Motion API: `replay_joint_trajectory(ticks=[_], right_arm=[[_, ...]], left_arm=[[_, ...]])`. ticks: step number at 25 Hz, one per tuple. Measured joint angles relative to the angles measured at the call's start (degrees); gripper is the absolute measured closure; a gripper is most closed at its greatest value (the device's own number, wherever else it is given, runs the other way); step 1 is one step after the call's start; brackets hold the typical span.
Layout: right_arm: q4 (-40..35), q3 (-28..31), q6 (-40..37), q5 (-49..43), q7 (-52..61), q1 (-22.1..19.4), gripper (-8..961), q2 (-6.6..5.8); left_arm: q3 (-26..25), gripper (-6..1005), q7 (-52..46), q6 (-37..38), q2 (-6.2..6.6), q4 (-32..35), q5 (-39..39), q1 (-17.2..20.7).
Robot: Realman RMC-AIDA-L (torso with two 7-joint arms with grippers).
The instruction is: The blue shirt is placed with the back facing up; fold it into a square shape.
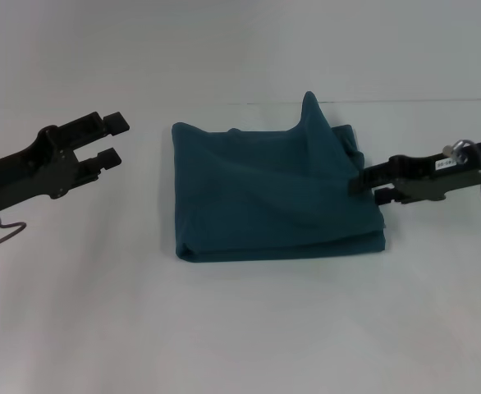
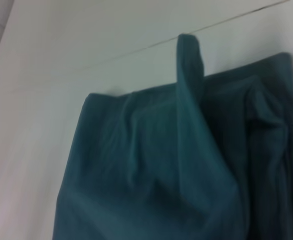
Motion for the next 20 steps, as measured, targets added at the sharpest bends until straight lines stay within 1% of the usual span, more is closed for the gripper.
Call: replay_joint_trajectory(ticks=[3,5,12,18,20], right_arm=[[0.1,-0.7,0.0,-0.1,0.5,-0.1,315,0.7],[0.1,-1.0,-0.2,-0.1,0.8,-0.3,315,0.94],[-0.5,-0.4,-0.6,0.1,2.2,-0.9,315,1.16],[-1.0,-0.3,-1.2,0.3,2.3,-1.1,536,1.17],[-1.0,-0.3,-1.1,0.3,2.3,-1.2,634,1.17]], left_arm=[[0.1,236,0.1,-0.9,-0.02,-0.1,0.0,0.0],[0.4,236,0.2,-1.5,-0.09,-0.2,0.0,-0.1],[0.5,236,0.7,-1.8,-0.15,-0.9,0.0,-0.6],[0.5,237,0.7,-2.4,-0.25,-1.0,0.0,-0.7],[0.4,237,0.7,-2.5,-0.25,-1.0,0.0,-0.7]])
